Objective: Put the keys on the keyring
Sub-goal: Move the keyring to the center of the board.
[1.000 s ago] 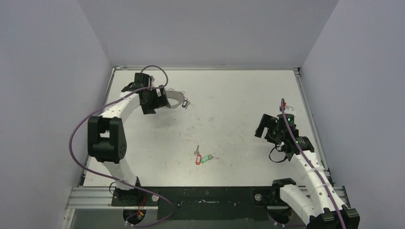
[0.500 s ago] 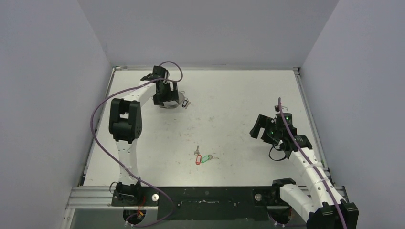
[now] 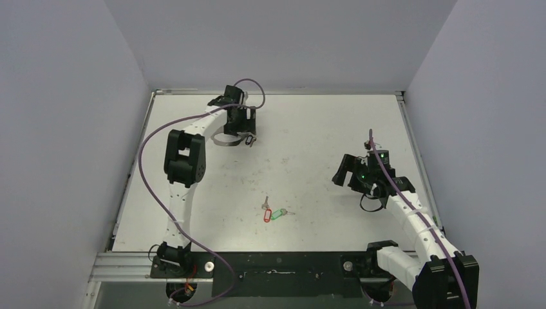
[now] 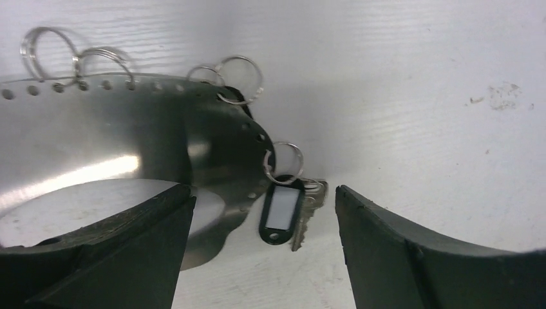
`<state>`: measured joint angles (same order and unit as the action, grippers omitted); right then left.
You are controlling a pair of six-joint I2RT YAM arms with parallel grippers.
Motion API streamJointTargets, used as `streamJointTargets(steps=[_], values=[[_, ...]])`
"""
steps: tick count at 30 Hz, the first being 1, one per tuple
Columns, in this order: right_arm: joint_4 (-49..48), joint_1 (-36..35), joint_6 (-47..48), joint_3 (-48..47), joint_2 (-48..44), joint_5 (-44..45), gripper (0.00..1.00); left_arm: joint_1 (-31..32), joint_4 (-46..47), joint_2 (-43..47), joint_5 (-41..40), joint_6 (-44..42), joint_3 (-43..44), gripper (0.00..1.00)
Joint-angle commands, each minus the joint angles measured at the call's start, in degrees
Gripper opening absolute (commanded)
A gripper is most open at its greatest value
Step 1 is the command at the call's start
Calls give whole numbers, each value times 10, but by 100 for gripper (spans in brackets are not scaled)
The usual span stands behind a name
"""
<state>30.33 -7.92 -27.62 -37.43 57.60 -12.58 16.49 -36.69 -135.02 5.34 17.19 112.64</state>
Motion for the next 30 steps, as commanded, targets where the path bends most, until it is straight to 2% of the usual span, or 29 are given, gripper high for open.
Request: streamJointTargets(steps=[1,9,13,20,25,30], values=[[-7,-4,8,-18,-7,-10,100,32,2,2,31,5,-38,78],[-2,-7,10,-31,0,-32,100,84,67,101,46,51,-237,74],[-13,-12,11,-37,14,-48,100,104,114,156,81,90,-348,71],[-36,-46,21,-49,66,-51,100,137,230,264,116,200,-510,66],[-63,-96,16,-65,119,-45,100,191,292,300,128,267,-549,65],[-92,-120,4,-83,169,-49,100,215,295,326,134,273,-531,66]])
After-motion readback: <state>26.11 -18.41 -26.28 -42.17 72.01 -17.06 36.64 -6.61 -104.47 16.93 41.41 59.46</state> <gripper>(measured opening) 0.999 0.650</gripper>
